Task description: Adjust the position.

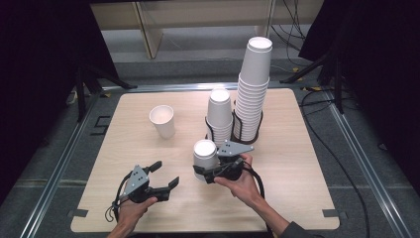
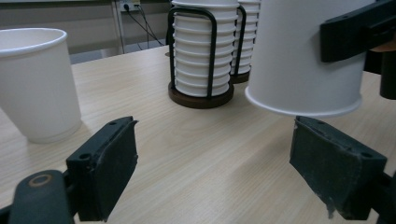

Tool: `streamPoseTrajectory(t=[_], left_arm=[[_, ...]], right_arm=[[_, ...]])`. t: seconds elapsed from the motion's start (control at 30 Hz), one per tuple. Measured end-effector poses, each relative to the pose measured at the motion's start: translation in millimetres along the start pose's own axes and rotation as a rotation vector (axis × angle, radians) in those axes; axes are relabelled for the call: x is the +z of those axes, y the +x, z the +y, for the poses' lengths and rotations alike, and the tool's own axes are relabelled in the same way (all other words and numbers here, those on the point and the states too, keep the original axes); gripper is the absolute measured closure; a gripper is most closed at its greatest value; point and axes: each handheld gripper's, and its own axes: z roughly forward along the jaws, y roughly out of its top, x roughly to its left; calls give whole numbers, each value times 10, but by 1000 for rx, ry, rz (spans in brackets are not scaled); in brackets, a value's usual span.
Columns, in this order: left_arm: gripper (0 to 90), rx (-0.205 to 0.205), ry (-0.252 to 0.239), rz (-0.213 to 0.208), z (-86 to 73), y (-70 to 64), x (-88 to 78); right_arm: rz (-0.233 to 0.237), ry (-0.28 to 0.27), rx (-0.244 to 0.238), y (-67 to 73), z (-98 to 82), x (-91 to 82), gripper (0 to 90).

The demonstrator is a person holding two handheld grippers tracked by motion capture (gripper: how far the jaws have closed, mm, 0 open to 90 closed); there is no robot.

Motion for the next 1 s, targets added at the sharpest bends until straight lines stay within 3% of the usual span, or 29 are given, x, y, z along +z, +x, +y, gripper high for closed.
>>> streamPoseTrajectory(t=[0.03, 0.1, 0.13, 0.17, 0.2, 0.23, 0.37, 0.4, 0.47, 0.57, 0.63, 0.7, 0.9, 1.0], left_arm=[[142, 3, 15, -2, 5, -7, -6], [142, -5, 10, -19, 2, -31, 16], [142, -7, 1, -31, -2, -44, 36], [142, -3, 15, -32, 0, -60, 36], [142, -7, 4, -43, -5, -74, 56], [142, -9, -3, -53, -6, -84, 72], [142, -17, 16, -61, -1, -135, 95], [142, -20, 2, -71, -9, -139, 117], [142, -17, 21, -66, -8, -156, 122], [142, -18, 7, -78, -14, -170, 149], [142, -20, -1, -86, -14, -187, 162], [140, -19, 8, -92, -8, -206, 163], [124, -21, -14, -116, -19, -237, 206], [85, -12, 9, -100, -14, -245, 207]], right_arm=[[16, 9, 15, 13, -1, 18, 178], [5, 13, 1, 19, 3, 36, 178], [26, 1, 15, 28, 0, 68, 179], [8, 1, 0, 28, 6, 73, 179], [30, -5, 16, 38, 5, 97, 179], [13, 10, 9, 48, 13, 96, 179], [13, -2, -16, 81, 25, 158, 179], [24, 2, -4, 101, 27, 170, 180], [36, 7, -2, 124, 35, 187, 180], [47, 4, 7, 167, 43, 216, 181], [47, -4, -27, 180, 51, 246, 181], [76, -16, -8, 211, 47, 279, 182], [72, -12, -27, 277, 55, 317, 183], [81, -22, -23, 316, 50, 346, 183]])
